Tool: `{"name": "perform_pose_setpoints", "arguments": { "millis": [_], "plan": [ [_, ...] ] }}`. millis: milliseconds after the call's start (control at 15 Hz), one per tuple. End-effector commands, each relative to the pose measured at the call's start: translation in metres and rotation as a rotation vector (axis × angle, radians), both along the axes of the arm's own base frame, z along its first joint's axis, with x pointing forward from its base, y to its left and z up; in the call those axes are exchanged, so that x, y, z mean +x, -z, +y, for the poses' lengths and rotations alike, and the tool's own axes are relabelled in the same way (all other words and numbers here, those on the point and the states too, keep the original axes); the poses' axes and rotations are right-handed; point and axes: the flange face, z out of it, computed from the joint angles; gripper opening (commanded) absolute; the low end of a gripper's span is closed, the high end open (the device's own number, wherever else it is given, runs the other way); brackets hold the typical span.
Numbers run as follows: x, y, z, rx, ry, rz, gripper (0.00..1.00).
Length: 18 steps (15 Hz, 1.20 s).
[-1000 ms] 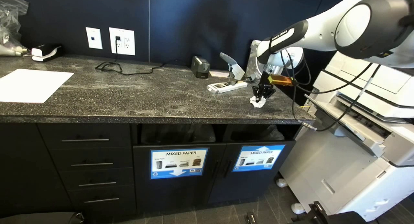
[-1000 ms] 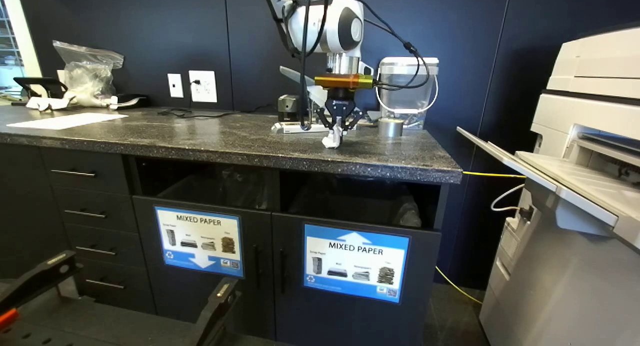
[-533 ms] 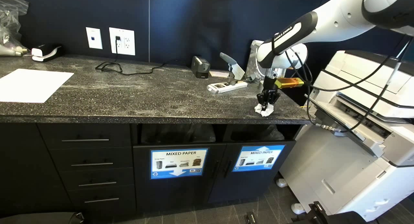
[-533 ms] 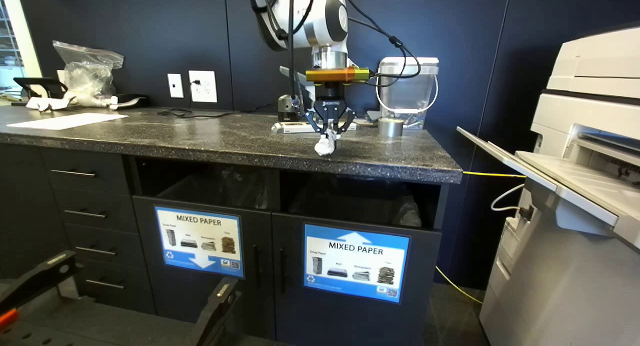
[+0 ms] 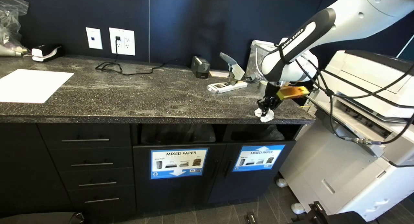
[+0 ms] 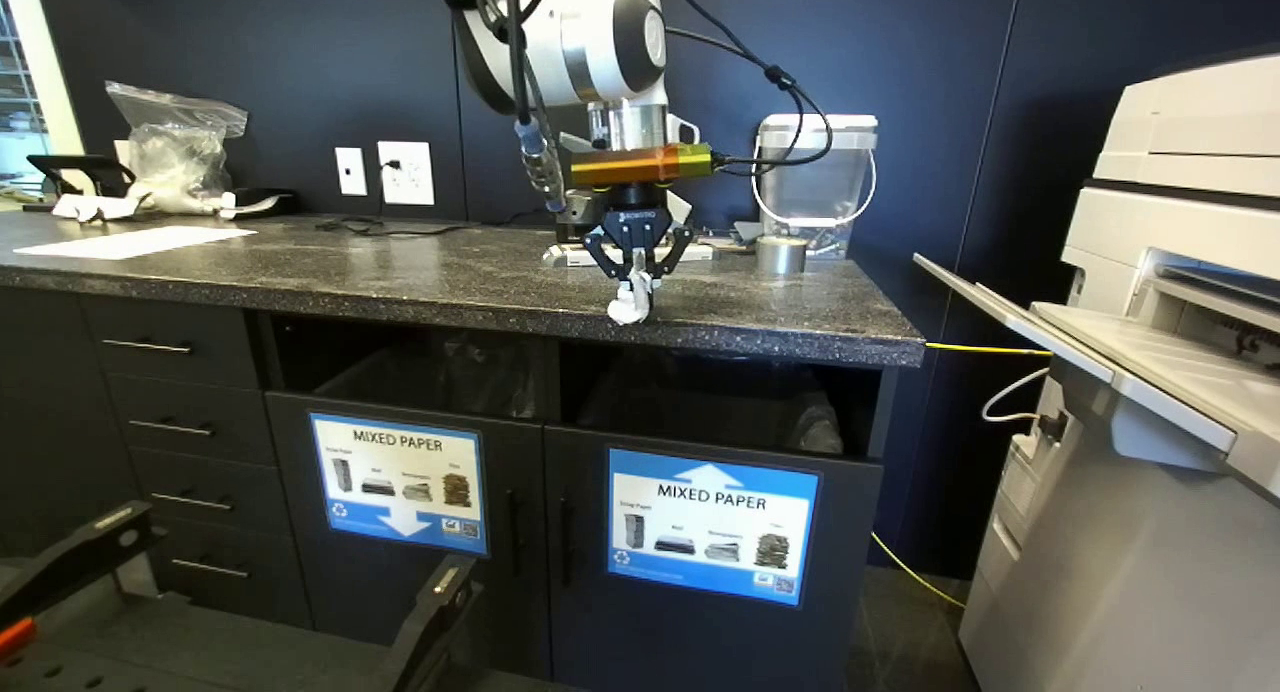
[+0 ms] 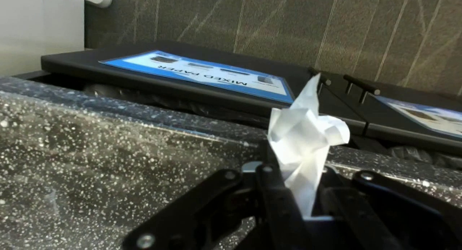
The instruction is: Place the crumpled paper in the bin on the right
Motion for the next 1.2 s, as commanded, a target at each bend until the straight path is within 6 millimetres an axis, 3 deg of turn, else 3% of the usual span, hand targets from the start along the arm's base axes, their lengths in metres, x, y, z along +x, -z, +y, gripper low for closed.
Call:
{"name": "perform_pose_setpoints", "arguments": {
  "millis": [0,333,533,800,1133],
  "plan": [
    [-0.054,0.004,0.014,0.005,0.046,-0.103,0.15],
    [-0.126,0.029,0.031,0.051,0.124,-0.145,0.15],
    [-0.155,0.054,0.039,0.075,0.153,-0.184,0.15],
    [-0.161,0.074,0.038,0.124,0.202,-0.353,0.16],
    [-0.148,0.122,0.039,0.168,0.227,-0.489,0.16]
  ]
}}
